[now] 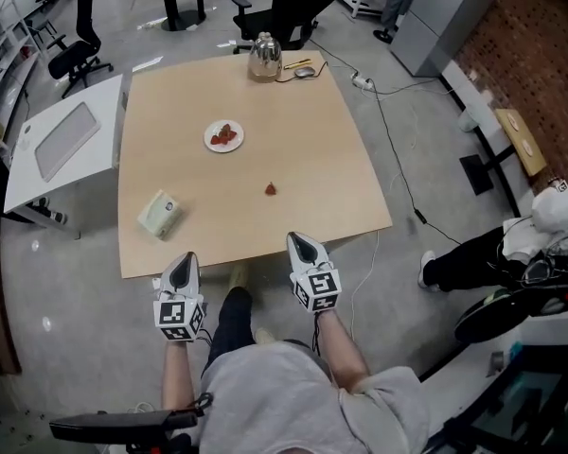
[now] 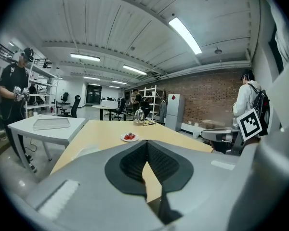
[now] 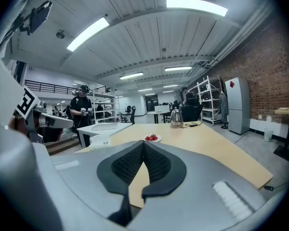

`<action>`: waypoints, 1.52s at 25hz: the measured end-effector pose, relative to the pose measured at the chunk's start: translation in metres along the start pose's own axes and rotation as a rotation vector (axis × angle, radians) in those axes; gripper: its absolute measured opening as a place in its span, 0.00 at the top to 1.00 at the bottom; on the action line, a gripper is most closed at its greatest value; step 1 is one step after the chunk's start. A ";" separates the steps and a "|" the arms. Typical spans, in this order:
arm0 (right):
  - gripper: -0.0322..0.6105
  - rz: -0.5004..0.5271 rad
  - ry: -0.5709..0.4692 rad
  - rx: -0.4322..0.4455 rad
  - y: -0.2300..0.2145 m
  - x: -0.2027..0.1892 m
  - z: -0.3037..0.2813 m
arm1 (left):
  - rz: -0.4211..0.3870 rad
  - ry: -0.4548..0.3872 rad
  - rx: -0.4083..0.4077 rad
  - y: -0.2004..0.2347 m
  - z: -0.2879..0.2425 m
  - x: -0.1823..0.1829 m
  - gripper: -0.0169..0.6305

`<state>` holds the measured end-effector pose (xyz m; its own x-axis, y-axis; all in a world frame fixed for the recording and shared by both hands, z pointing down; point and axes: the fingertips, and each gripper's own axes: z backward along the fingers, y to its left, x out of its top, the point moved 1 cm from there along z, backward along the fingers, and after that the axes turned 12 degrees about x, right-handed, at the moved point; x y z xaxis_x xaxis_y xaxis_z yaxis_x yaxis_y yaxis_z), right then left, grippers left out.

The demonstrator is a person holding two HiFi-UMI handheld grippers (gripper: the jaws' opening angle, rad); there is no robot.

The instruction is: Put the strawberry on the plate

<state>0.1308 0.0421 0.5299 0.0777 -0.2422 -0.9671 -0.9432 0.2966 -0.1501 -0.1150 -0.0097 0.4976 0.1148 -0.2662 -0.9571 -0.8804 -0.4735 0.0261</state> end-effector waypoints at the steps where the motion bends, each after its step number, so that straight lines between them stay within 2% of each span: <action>1: 0.94 -0.001 0.007 -0.009 -0.005 0.000 -0.007 | -0.002 0.011 -0.009 0.002 -0.010 -0.001 0.94; 10: 0.94 -0.028 0.082 -0.033 -0.053 -0.025 -0.064 | -0.030 0.078 -0.046 0.009 -0.089 -0.014 0.94; 18: 0.94 -0.055 0.155 -0.057 -0.086 -0.061 -0.107 | -0.034 0.179 -0.087 0.012 -0.130 -0.049 0.94; 23: 0.93 -0.032 0.200 -0.063 -0.099 -0.082 -0.132 | -0.027 0.233 -0.098 0.014 -0.143 -0.070 0.94; 25: 0.87 -0.050 0.224 -0.056 -0.104 -0.091 -0.142 | -0.026 0.251 -0.097 0.015 -0.146 -0.076 0.94; 28: 0.85 -0.062 0.247 -0.059 -0.112 -0.099 -0.157 | -0.024 0.268 -0.091 0.020 -0.150 -0.082 0.94; 32: 0.73 -0.089 0.295 -0.063 -0.124 -0.110 -0.175 | -0.010 0.284 -0.087 0.027 -0.155 -0.086 0.94; 38: 0.67 -0.102 0.364 -0.060 -0.135 -0.118 -0.196 | 0.003 0.299 -0.083 0.031 -0.159 -0.088 0.94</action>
<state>0.1852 -0.1503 0.7045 0.0620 -0.5831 -0.8100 -0.9546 0.2024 -0.2188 -0.0792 -0.1341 0.6287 0.2529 -0.4971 -0.8300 -0.8417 -0.5361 0.0645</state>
